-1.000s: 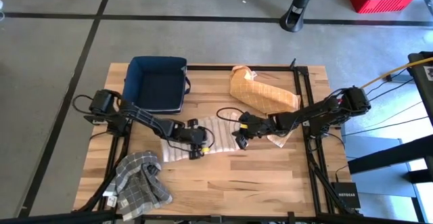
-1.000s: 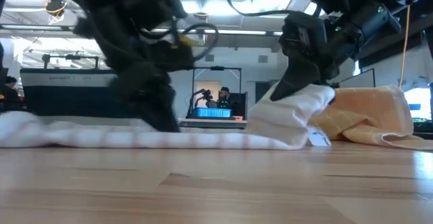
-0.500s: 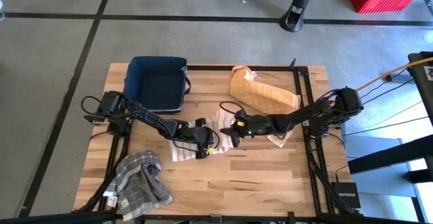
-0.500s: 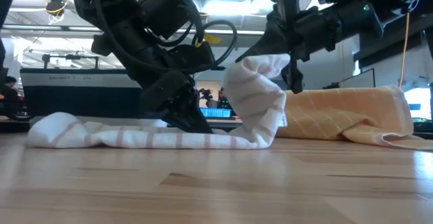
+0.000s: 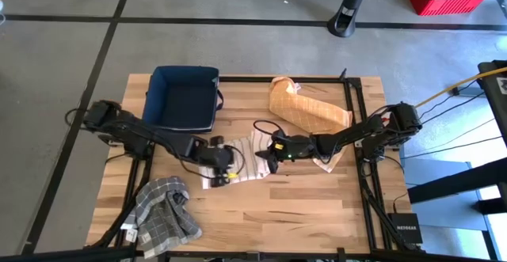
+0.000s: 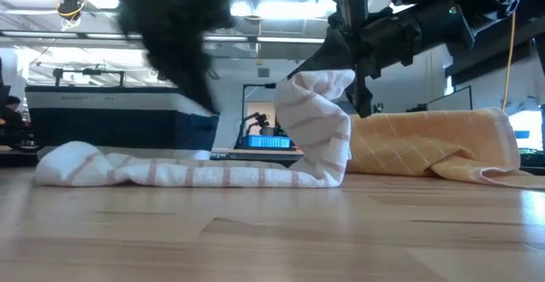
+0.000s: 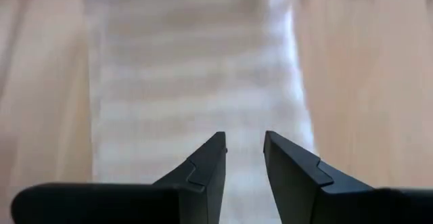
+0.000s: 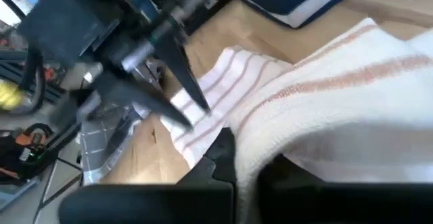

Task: Fold towel
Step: Fold the white towel

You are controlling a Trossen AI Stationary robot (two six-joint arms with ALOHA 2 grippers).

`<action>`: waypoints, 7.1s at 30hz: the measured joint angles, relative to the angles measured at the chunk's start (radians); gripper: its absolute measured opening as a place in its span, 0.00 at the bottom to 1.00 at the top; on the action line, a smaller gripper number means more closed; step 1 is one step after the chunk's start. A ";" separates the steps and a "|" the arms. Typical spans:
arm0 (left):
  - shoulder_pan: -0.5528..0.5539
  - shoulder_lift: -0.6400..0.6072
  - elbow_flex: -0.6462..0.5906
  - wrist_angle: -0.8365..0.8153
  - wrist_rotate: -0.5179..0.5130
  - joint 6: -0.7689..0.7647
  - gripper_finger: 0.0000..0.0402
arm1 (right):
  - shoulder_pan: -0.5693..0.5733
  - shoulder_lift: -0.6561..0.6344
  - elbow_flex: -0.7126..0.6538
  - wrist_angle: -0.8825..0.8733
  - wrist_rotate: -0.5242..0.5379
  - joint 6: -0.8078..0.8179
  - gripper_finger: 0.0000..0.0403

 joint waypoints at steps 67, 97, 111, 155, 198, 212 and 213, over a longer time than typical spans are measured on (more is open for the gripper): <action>-0.116 0.009 -0.279 0.197 -0.070 -0.261 0.24 | 0.000 0.436 0.434 -0.087 -0.139 0.047 0.11; -0.095 -0.032 -0.132 0.481 -0.168 -0.025 0.24 | 0.007 0.222 0.379 -0.579 -0.146 -0.637 0.51; -0.054 0.064 -0.026 0.035 -0.067 -0.137 0.24 | 0.000 0.227 0.238 -0.538 -0.088 -0.635 0.51; 0.058 0.186 0.029 -0.151 -0.204 0.049 0.24 | 0.000 0.227 0.233 -0.546 -0.087 -0.626 0.51; -0.182 -0.089 -0.028 -0.230 -0.202 -0.277 0.24 | 0.008 0.115 0.250 -0.694 -0.143 -0.608 0.51; -0.247 -0.089 -0.068 -0.099 -0.197 -0.241 0.24 | 0.078 0.110 0.254 -0.495 -0.166 -0.664 0.51; -0.249 -0.089 -0.068 -0.100 -0.197 -0.243 0.24 | 0.083 0.119 0.254 -0.482 -0.167 -0.673 0.51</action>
